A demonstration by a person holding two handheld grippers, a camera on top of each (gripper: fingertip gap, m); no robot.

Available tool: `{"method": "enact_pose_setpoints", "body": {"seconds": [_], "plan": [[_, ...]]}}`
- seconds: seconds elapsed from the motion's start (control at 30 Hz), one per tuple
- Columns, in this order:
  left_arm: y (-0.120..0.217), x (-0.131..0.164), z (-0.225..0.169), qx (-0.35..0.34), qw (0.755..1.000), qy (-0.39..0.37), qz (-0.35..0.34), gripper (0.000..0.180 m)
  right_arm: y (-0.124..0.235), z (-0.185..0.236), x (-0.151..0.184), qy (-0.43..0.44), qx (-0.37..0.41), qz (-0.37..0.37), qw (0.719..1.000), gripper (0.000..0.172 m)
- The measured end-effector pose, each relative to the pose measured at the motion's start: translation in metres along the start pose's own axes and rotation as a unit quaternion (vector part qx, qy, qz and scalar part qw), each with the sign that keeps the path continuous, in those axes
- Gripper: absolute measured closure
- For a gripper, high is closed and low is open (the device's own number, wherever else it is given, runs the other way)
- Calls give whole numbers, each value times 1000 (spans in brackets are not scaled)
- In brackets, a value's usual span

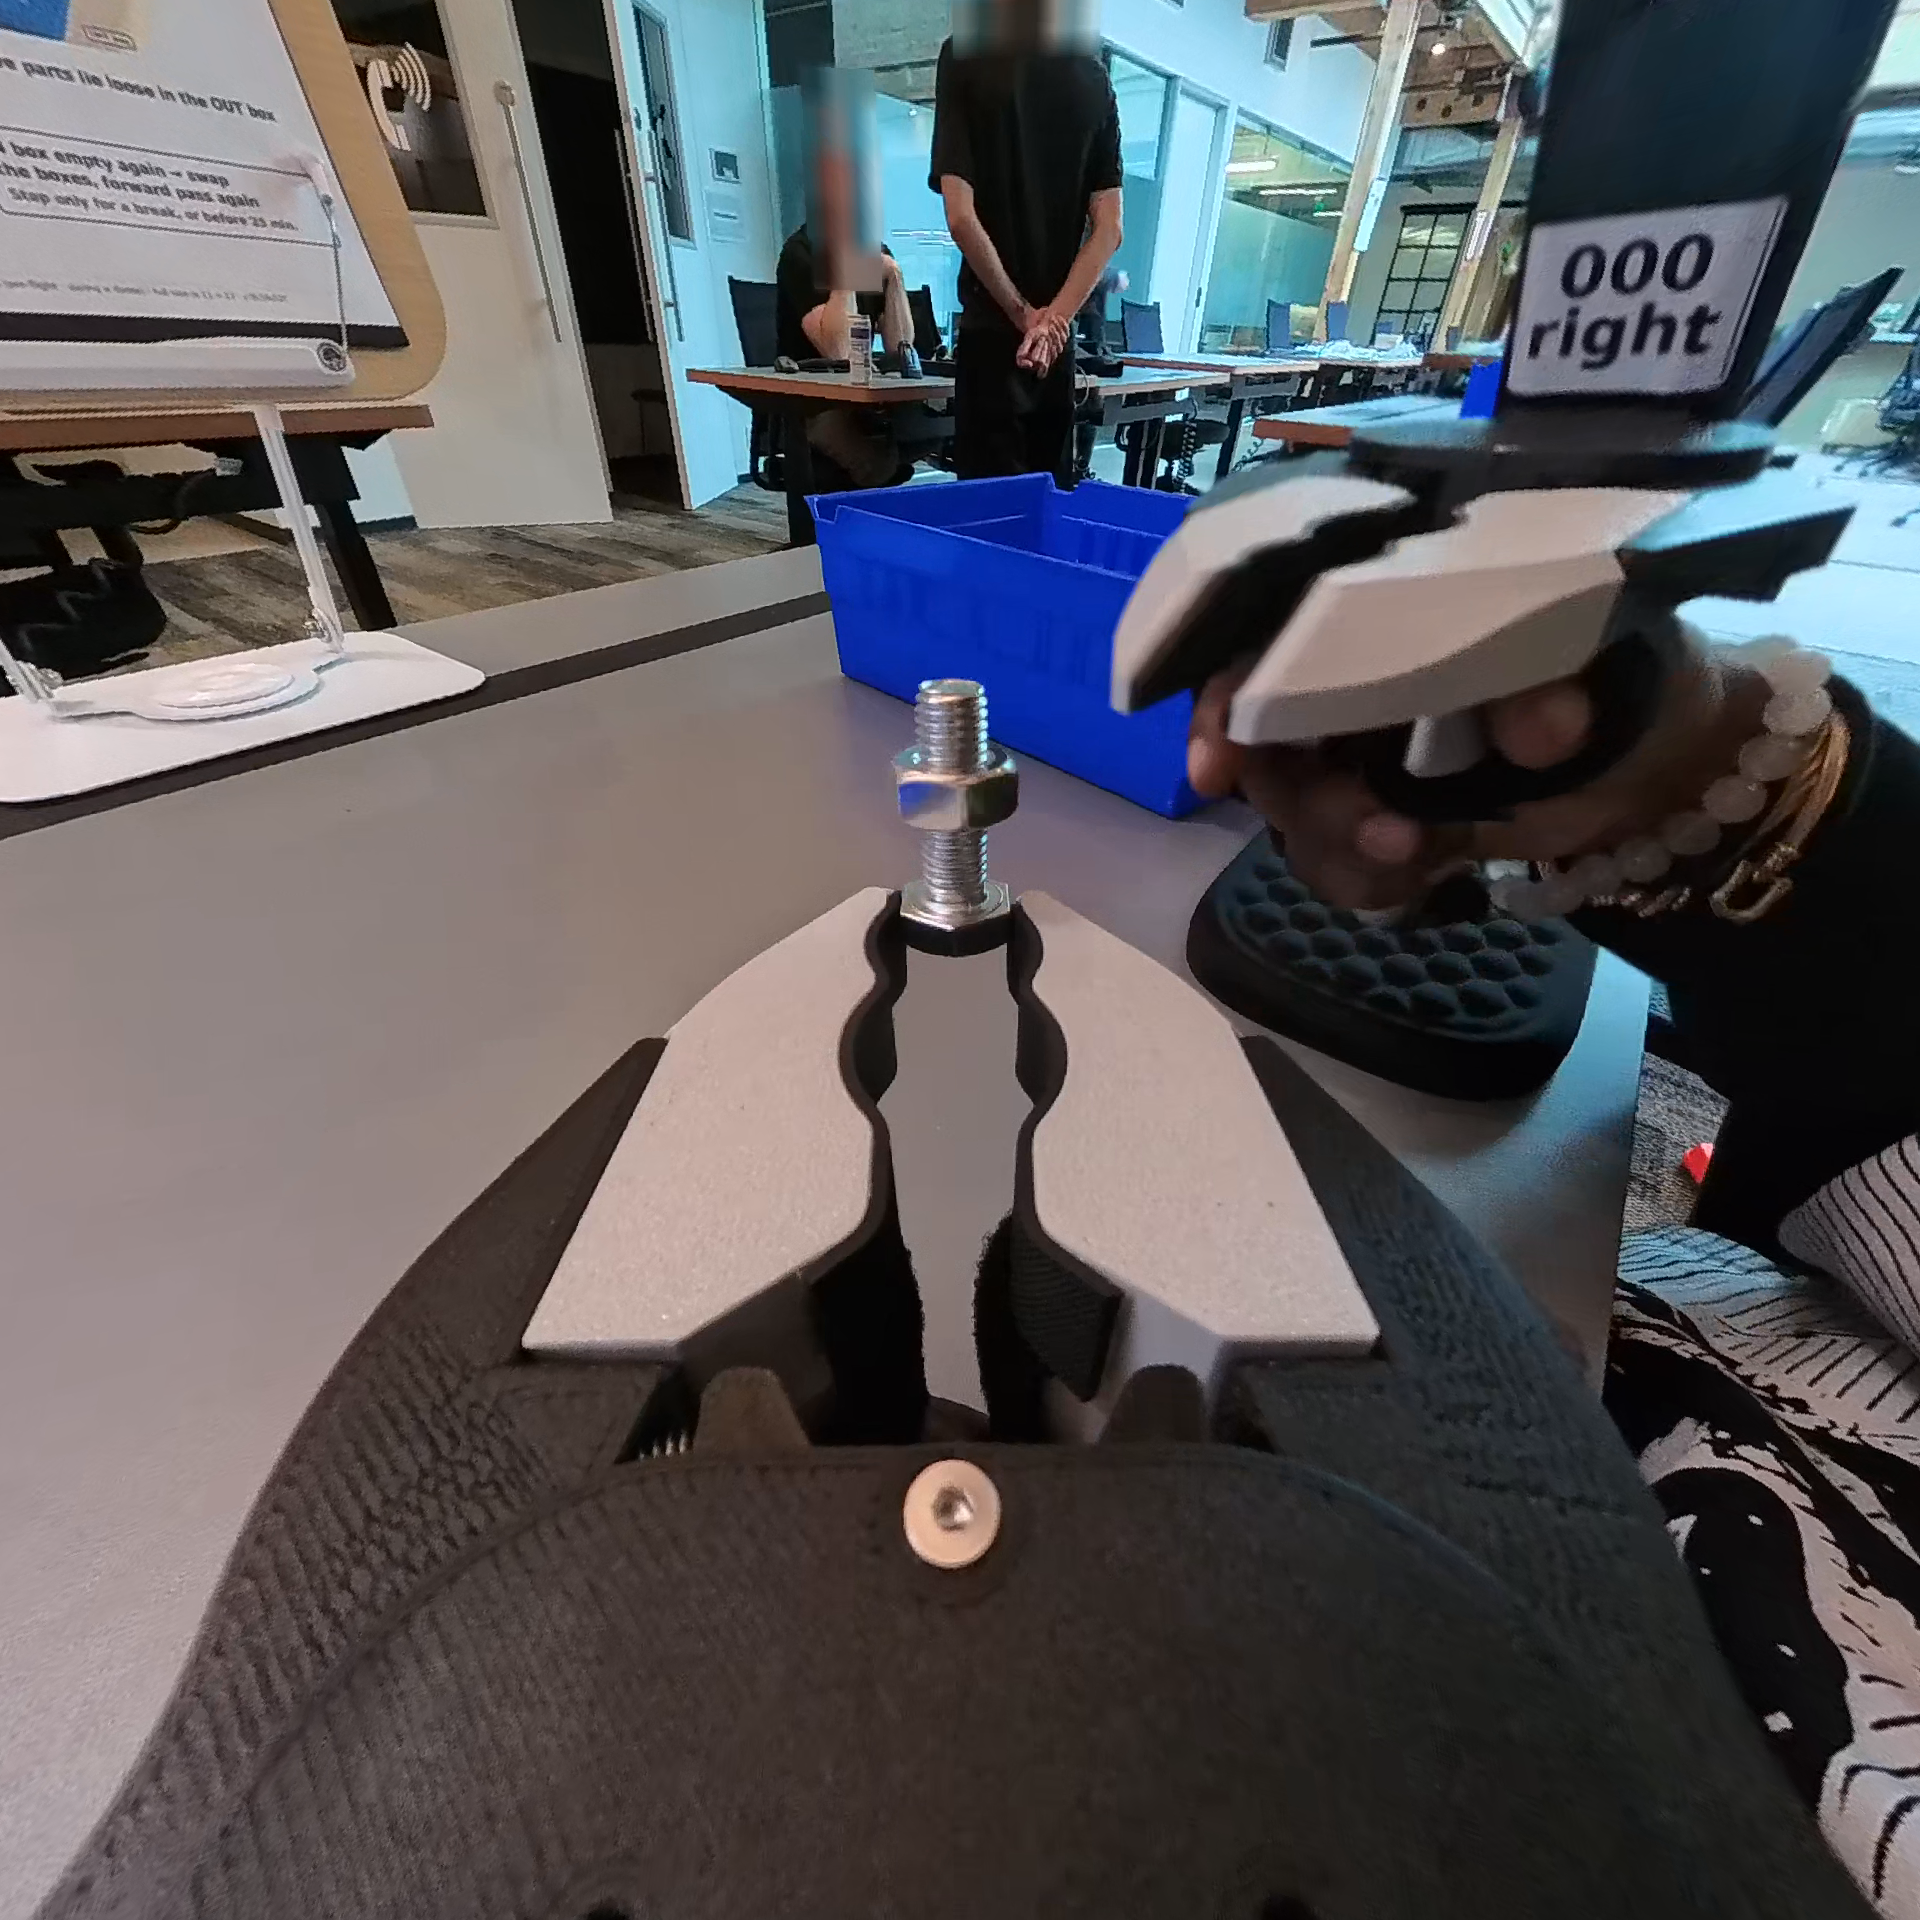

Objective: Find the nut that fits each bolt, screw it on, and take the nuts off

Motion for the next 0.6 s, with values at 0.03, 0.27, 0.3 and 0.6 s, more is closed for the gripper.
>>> {"method": "enact_pose_setpoints", "body": {"seconds": [0.03, 0.27, 0.3, 0.6], "plan": [[0, 0, 0, 0, 1000, -2, 1, 162, -1, -2, -3, 4, 4, 10, 1000, 159], [-1, 1, -4, 0, 1000, -24, 8, 162, -13, -14, -18, 30, 26, 90, 995, 154], [-2, 1, -5, 0, 1000, -25, 9, 162, -15, -15, -19, 33, 23, 98, 994, 154], [-2, 0, -6, 4, 1000, -28, 8, 147, -11, -14, -19, 41, 22, 123, 991, 162]]}}
Point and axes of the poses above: each gripper's, where its closed fingertips meet, y back along the fingers, x out of its underside, z = x × y across the jaws, the point moved 9 cm from there along y, back along the fingers, and after that the axes turned 3 degrees about -x, right-handed, at the moved point
